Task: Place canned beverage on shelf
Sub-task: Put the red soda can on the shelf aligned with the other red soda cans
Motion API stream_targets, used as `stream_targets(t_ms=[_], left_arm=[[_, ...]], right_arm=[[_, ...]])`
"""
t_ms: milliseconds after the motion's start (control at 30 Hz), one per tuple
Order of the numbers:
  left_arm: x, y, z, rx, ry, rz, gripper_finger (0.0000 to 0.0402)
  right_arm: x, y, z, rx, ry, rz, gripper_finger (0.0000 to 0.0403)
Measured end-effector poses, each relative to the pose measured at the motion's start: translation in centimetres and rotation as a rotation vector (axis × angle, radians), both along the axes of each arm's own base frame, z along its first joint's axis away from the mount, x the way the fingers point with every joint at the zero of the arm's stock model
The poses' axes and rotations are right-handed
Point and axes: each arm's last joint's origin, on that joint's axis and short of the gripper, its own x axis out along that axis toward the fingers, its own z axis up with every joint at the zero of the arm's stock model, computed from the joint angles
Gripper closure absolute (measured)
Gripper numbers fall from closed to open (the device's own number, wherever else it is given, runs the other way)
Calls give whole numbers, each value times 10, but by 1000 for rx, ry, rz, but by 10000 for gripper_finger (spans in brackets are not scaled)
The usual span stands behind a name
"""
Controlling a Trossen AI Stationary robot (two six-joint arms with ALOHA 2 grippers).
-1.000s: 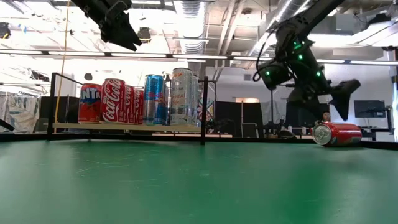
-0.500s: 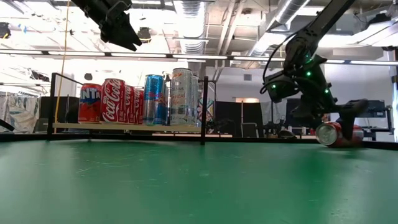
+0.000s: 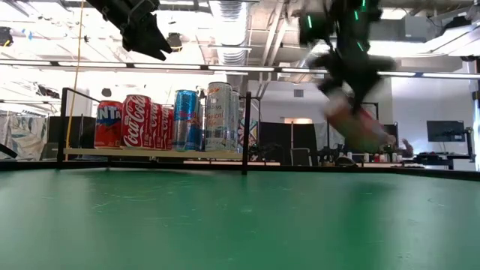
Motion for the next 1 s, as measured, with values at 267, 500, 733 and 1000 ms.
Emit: stream_targets(t_ms=[267, 500, 733, 1000], left_arm=[[3, -7, 0, -95, -57, -248, 102], [6, -27, -8, -264, -31, -491, 102], [19, -59, -24, -345, 27, -641, 109], [31, -89, -54, -348, 83, -619, 122]], right_arm=[[64, 42, 63, 246, -795, 295, 76], [127, 70, 21, 231, -943, 437, 76], [169, 75, -23, 294, -958, 308, 76], [192, 77, -45, 226, -911, 158, 66]])
